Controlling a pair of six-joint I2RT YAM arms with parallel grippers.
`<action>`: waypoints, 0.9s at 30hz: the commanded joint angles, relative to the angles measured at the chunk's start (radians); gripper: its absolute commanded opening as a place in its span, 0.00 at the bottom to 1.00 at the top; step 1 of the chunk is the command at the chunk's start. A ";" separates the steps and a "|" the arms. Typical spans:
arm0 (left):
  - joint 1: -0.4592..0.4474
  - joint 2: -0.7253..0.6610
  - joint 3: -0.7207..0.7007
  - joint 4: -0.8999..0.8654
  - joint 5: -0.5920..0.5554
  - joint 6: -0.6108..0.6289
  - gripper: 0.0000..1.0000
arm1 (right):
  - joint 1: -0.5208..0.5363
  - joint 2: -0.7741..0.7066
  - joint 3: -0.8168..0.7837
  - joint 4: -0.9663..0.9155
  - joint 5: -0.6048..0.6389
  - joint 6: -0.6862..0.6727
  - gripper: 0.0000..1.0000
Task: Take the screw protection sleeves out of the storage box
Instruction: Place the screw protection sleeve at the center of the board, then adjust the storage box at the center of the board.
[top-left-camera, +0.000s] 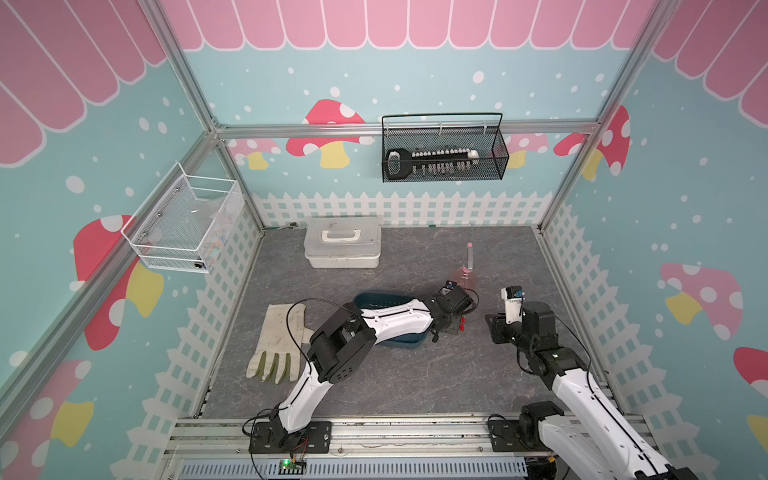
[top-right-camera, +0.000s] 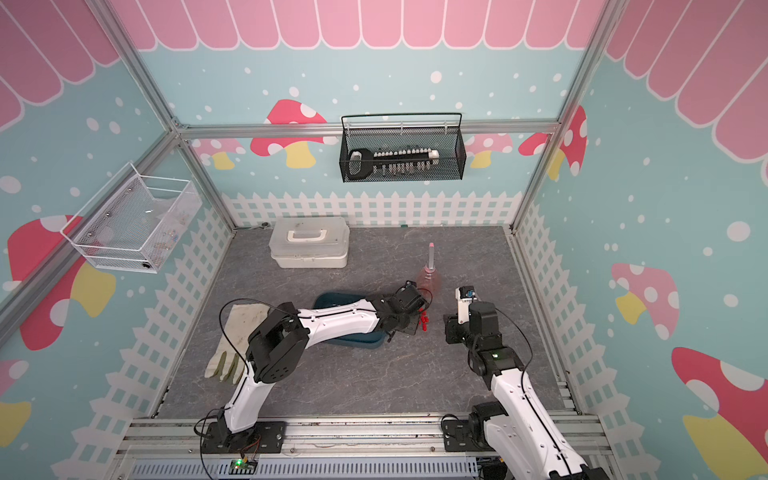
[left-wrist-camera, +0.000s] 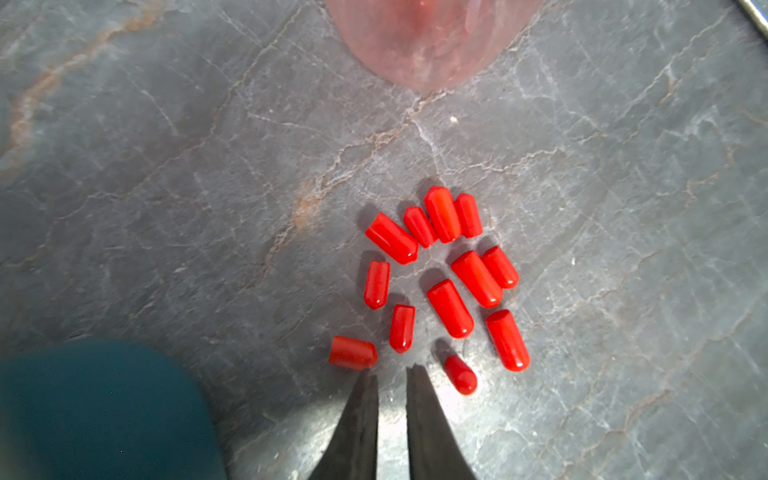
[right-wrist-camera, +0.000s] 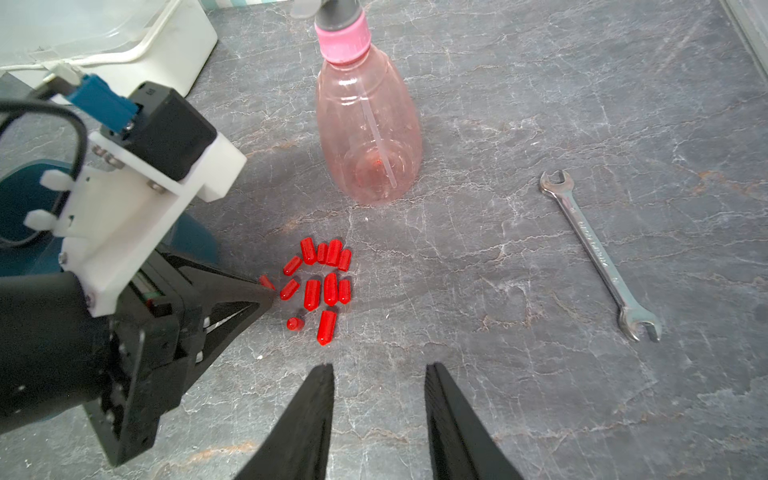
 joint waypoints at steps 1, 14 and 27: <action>-0.007 -0.020 -0.030 -0.019 -0.027 0.015 0.20 | -0.014 -0.001 -0.010 0.013 -0.010 0.006 0.41; -0.024 -0.143 -0.153 0.118 -0.094 0.039 0.22 | -0.014 -0.002 -0.010 0.012 -0.015 0.002 0.41; -0.153 -0.516 -0.490 0.447 -0.431 0.158 0.22 | 0.000 0.000 0.096 -0.025 -0.309 0.048 0.53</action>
